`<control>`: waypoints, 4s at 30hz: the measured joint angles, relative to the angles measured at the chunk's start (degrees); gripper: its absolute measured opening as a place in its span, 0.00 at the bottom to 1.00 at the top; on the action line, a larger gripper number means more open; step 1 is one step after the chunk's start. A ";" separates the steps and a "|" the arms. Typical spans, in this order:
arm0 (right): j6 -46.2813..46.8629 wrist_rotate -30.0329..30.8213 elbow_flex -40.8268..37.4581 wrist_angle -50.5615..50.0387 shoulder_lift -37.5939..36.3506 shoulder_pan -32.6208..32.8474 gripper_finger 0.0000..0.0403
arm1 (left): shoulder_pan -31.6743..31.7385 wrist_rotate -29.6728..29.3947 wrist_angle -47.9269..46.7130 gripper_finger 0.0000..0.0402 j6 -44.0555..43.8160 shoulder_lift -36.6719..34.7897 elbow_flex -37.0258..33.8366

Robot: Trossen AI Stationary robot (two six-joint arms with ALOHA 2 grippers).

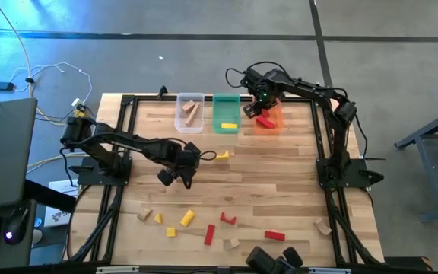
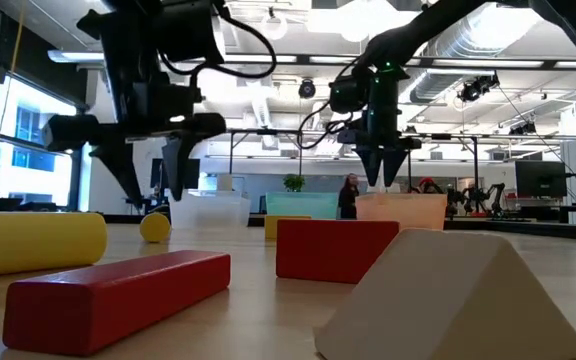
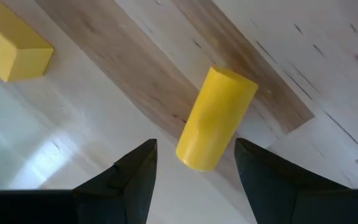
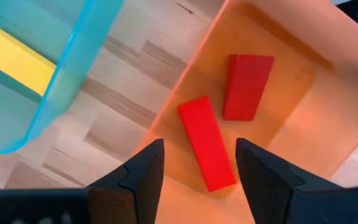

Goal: Sort & place blocks by color
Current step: Put the yellow block into the green transparent bin

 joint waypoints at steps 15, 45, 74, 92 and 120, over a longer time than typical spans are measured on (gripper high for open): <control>-0.20 -0.64 0.00 -5.29 -0.19 1.16 0.45 | 0.00 0.42 2.39 0.50 -4.18 8.05 0.12; -3.14 4.62 0.00 -11.61 -8.15 29.46 0.45 | 4.62 6.72 16.95 0.25 -15.67 3.73 1.33; 37.34 28.44 0.00 -24.26 -13.73 57.75 0.45 | 19.93 -0.18 54.25 0.28 -23.95 1.69 1.36; 48.66 30.82 0.00 -18.33 -11.19 67.28 0.45 | 26.77 6.47 60.73 0.28 -31.74 6.35 1.33; 64.50 15.49 0.00 -13.05 -2.97 77.78 0.45 | 29.12 7.32 63.94 0.29 -36.40 15.54 1.38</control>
